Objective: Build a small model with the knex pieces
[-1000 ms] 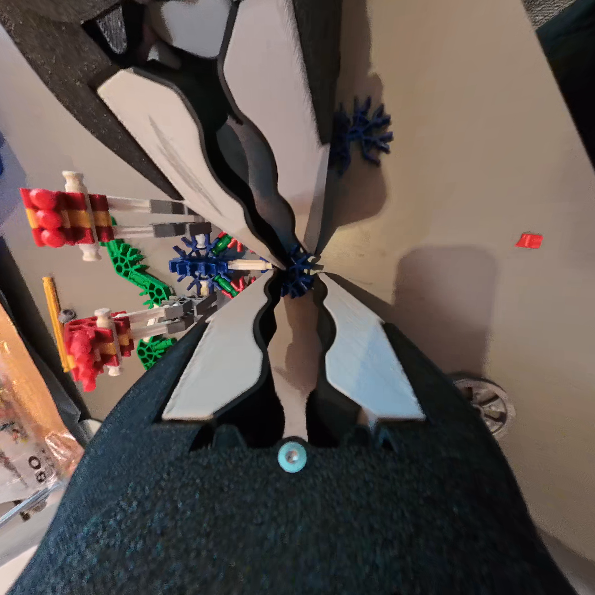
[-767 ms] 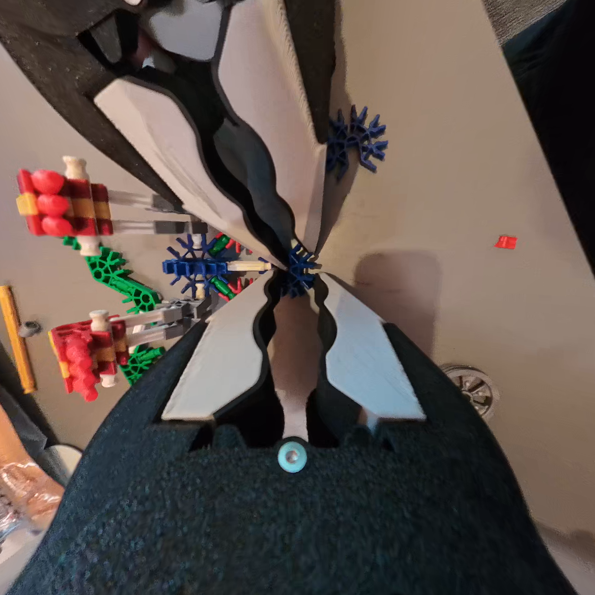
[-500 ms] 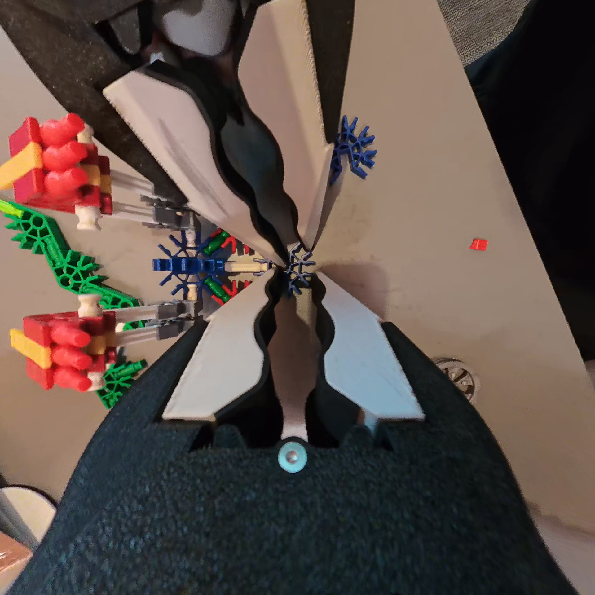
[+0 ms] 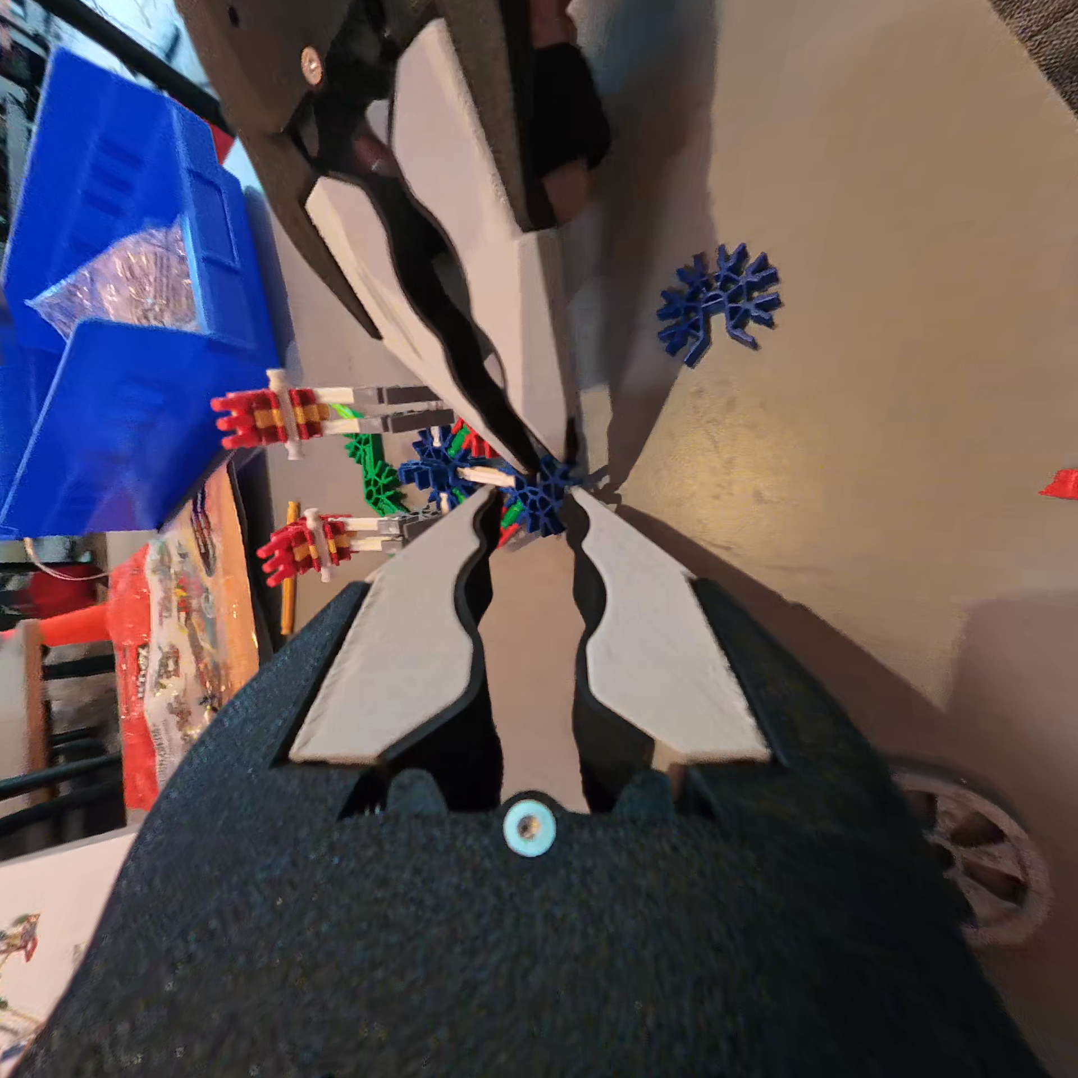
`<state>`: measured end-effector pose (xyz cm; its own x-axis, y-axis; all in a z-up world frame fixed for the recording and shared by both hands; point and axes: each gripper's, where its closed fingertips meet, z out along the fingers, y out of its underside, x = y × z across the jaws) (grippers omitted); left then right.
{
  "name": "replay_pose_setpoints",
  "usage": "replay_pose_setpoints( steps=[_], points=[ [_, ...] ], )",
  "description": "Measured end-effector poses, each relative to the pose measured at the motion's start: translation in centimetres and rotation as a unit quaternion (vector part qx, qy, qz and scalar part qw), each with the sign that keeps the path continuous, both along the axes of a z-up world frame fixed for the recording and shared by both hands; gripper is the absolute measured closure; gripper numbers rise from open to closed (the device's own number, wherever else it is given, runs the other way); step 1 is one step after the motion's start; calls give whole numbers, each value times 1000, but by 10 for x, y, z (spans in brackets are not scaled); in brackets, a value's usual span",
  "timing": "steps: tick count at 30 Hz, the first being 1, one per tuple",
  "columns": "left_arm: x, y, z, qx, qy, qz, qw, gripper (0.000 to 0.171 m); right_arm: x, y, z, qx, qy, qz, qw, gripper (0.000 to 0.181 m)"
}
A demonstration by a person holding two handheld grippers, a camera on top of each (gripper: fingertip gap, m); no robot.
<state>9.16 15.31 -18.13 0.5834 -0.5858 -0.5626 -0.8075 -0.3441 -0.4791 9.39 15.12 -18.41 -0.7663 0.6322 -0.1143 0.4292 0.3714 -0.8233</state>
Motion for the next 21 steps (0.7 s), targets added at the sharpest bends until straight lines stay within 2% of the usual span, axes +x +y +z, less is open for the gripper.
replay_pose_setpoints(
  steps=[2,4,6,8,10,11,15,17,19,20,21],
  points=[
    [1,0,5,24,-3,-1,1000,155,0,2,5,-14,3,-4,1000,174],
    [4,-4,8,15,-46,5,999,139,0,1,9,-32,3,-6,999,173],
    [2,-2,10,27,-48,12,998,134,-1,0,12,-35,7,-7,999,173],
    [4,3,1,27,-10,16,999,136,0,-4,17,-52,9,-1,999,173],
    [-2,10,-5,44,58,23,997,154,0,-5,15,-45,9,0,999,174],
    [-3,12,-5,51,68,24,996,156,0,-3,14,-41,11,-2,999,173],
    [-3,15,-1,75,59,38,995,163,0,1,17,14,61,-2,998,170],
    [-4,14,1,66,45,44,996,163,2,2,17,57,87,7,995,162],
    [-2,14,0,54,32,44,997,162,3,3,15,92,103,20,990,161],
    [-3,14,0,51,28,45,997,162,5,4,16,102,103,25,989,156],
    [-3,13,1,53,31,43,997,163,5,7,18,109,103,25,988,142]
  ],
)
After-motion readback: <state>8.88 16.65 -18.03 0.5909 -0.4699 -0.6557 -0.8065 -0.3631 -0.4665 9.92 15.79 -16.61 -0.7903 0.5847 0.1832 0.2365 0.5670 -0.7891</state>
